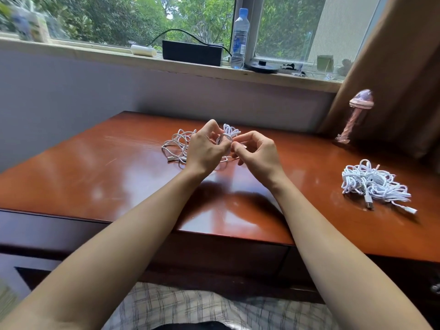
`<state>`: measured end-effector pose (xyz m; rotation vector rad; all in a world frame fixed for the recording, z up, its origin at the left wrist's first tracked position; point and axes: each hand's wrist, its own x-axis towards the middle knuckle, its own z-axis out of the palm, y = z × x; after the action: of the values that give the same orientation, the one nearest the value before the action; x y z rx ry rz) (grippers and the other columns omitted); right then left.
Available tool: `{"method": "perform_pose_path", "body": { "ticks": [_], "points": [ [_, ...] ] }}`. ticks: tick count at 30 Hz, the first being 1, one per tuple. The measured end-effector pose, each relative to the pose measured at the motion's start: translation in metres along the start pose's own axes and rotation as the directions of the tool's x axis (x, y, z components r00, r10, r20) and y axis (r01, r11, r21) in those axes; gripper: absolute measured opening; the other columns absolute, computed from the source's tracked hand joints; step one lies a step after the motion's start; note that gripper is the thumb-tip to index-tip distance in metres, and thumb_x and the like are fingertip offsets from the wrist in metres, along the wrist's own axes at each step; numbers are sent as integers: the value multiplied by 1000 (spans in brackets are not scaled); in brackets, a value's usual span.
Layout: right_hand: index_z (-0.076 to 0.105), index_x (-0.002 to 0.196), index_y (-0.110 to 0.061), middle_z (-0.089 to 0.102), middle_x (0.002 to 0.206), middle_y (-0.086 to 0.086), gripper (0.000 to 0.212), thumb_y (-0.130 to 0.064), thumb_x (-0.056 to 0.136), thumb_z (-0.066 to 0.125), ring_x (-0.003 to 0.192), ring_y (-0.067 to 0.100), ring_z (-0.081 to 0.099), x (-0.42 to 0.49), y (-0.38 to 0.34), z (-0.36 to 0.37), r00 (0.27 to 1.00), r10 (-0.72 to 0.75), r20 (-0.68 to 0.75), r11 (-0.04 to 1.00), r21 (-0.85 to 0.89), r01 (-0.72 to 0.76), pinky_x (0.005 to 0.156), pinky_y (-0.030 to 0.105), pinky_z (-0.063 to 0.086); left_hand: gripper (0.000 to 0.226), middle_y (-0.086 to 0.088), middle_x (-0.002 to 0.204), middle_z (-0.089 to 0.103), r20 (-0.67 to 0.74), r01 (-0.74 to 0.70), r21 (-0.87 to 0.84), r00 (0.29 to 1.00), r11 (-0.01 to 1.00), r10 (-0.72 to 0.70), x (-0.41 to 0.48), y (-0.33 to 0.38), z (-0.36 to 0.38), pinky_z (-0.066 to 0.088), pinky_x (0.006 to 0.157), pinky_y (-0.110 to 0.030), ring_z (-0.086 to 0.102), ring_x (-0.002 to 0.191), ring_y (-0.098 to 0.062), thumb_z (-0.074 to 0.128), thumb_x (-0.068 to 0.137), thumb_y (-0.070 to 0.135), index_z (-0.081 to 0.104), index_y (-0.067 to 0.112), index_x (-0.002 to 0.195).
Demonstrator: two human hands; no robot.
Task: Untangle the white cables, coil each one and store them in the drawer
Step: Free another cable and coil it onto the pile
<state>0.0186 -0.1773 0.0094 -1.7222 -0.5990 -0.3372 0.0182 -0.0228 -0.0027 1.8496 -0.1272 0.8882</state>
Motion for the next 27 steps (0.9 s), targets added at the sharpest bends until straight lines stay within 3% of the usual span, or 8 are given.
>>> {"method": "perform_pose_path", "body": {
  "ticks": [3,5,9,12,15,19,27],
  "points": [
    [71,96,-19,77,89,7,15,-14,83,68,82,31,74,-1,2,2,999,-29,27,1000,1,29,76,45,62,12,2,67,69,-29,10,35,1000,999,-9,1,-1,0,55,57,-44,66,62,-25,64,76,30,52,26,76],
    [71,101,-18,76,93,9,24,-14,80,59,87,31,74,-1,2,2,998,-36,54,999,4,36,84,47,61,14,3,67,68,-54,11,66,999,998,-7,1,-1,-1,55,59,-43,66,65,-25,64,76,32,51,29,72],
    [69,112,-6,74,96,11,39,-4,80,46,85,20,75,-1,-2,1,993,-16,115,998,63,9,87,38,60,17,6,68,68,-77,8,100,997,995,0,0,1,-4,54,59,-40,65,62,-22,65,77,32,50,35,68],
    [68,116,1,74,95,10,35,7,92,43,84,16,75,-1,-3,1,993,-13,121,996,94,2,84,29,59,13,6,69,70,-77,22,77,997,997,-16,1,1,-5,55,58,-40,65,60,-22,64,75,35,53,39,70],
    [70,116,1,75,99,13,24,4,101,52,85,17,76,0,-1,0,994,-33,104,993,115,21,83,27,59,10,5,69,72,-68,38,51,997,998,-35,0,3,-6,57,60,-42,69,64,-22,63,75,38,54,40,71],
    [72,113,3,76,102,17,18,-2,97,64,87,23,76,1,0,0,997,-27,76,987,159,14,82,28,59,10,0,66,71,-37,61,1,997,998,-61,0,3,-4,57,59,-45,70,64,-27,64,75,33,55,29,74],
    [73,106,5,77,96,15,23,-4,86,79,84,18,75,3,2,-3,998,51,24,979,195,-55,79,26,58,23,-15,75,74,76,132,-159,990,978,-121,-1,9,-3,61,60,-49,72,62,-26,66,88,6,53,19,74]
  ]
}}
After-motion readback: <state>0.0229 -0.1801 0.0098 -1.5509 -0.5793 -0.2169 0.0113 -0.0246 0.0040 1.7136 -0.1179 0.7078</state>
